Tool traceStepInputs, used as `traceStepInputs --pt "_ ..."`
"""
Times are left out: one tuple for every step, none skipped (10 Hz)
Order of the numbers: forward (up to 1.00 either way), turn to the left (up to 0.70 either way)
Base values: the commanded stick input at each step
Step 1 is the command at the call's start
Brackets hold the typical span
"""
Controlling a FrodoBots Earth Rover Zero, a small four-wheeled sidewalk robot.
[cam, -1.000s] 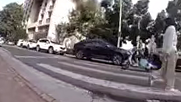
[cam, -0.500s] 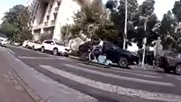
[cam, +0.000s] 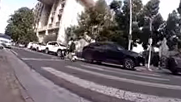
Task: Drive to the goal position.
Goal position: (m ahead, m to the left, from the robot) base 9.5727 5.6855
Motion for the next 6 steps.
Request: traceStepInputs --pt "-0.45 0.0" --pt "-0.45 0.0" --pt "-0.45 0.0" --pt "-0.45 0.0" --pt "-0.45 0.0" --pt "-0.45 0.0"
